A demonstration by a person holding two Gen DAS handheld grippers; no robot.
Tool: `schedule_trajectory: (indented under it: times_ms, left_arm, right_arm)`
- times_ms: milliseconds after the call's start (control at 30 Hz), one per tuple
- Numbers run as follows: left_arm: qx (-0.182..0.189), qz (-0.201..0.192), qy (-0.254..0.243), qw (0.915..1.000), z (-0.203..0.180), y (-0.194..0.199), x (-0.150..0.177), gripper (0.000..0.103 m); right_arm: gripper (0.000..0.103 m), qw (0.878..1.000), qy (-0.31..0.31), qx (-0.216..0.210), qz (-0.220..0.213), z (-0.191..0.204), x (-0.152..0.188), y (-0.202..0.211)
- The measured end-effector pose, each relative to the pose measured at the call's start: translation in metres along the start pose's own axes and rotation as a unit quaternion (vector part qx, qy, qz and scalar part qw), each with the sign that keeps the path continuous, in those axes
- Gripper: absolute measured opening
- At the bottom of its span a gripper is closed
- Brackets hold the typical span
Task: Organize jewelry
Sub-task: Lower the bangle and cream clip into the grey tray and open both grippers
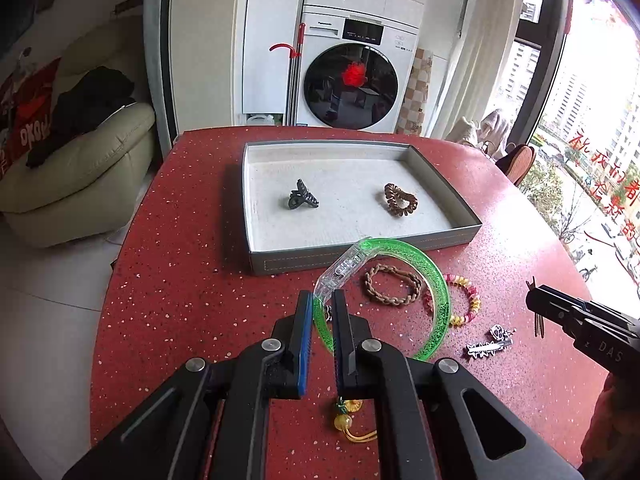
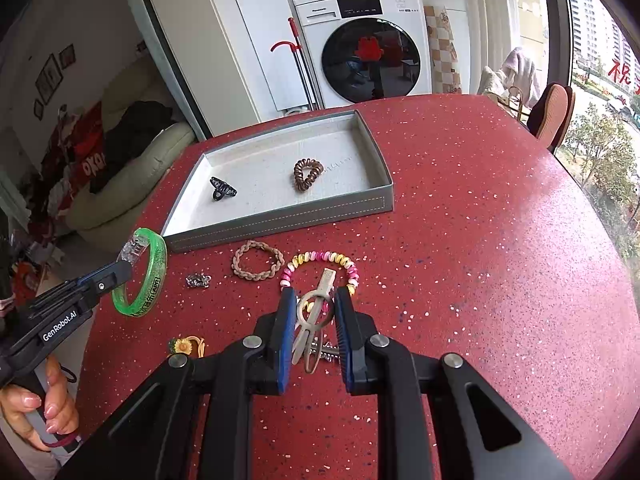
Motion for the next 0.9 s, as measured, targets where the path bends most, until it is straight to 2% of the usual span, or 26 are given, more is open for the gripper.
schedule_trajectory:
  times_ms: [367,667,900]
  left_arm:
    - [-0.01,-0.004,0.007,0.9999,0.021,-0.031,-0.05,0.028]
    - [-0.016,0.035,-0.004,0.9993,0.026,-0.085,-0.069,0.028]
    - [-0.024,0.064,0.002,0.9976,0.033,-0.125,-0.072,0.027]
  right_arm:
    - [0.021,1.0,-0.005,-0.016,0.003,0.001,-0.057,-0.027]
    - [0.021,1.0,0.012,-0.012,0.006,0.014,-0.102,-0.073]
    - [0.021,1.0,0.009,0.007,0.026,0.013,-0.119,-0.121]
Point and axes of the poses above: each gripper's, at about its wrist camera, not at the fingertips, and y roughly against the way its jaws point, z to its left, x to its underside, the point moved 4 cm from there along -y, roughly the way its jaws point, and after that the axes turned 11 degrees about x, right-handed, at the moved point
